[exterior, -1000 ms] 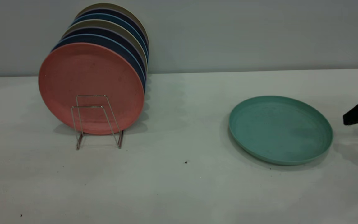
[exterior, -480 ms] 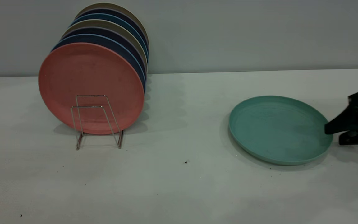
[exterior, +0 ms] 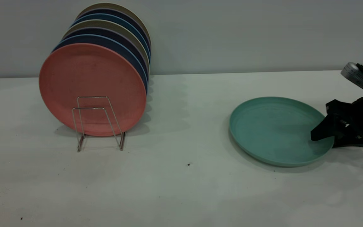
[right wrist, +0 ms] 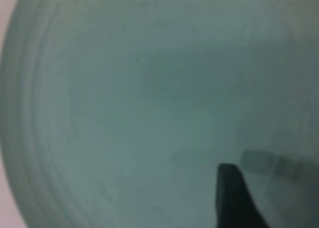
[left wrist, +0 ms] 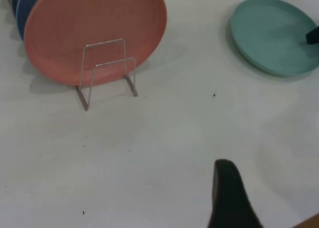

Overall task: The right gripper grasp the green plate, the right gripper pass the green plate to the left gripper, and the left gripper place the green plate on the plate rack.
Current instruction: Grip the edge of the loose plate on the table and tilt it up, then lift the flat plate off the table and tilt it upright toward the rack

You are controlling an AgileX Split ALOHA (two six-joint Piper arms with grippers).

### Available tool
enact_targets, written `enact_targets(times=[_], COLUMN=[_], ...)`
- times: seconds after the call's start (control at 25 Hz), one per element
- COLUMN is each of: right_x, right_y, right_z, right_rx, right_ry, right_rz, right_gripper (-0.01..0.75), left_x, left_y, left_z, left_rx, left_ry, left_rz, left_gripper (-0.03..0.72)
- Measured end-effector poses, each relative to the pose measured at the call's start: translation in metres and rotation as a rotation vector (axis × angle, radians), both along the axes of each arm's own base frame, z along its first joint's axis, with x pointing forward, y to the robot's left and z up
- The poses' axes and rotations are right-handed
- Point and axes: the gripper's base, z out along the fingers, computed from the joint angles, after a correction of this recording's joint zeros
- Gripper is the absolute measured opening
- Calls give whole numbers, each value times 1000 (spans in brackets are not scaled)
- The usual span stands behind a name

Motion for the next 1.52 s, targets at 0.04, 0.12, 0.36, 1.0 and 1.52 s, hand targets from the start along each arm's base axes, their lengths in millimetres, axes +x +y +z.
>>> enact_targets(times=[0.04, 0.12, 0.36, 1.0, 1.52], right_x=[0, 1, 2, 3, -6], right_y=[1, 0, -3, 15, 107], right_z=[0, -1, -1, 51, 70], right_rx=[-3, -14, -25, 126, 178], right_ry=[0, -1, -1, -108, -131], right_rz=[1, -9, -50, 145, 387], right_gripper=[352, 236, 11, 13, 13], left_x=[0, 0, 0, 74, 124], left_y=[0, 0, -1, -23, -26], left_z=[0, 0, 1, -31, -88], left_rx=[0, 0, -35, -285, -398], left_ry=[0, 0, 8, 177, 331], left_rz=[0, 0, 10, -129, -60], left_gripper=[453, 453, 450, 413, 413])
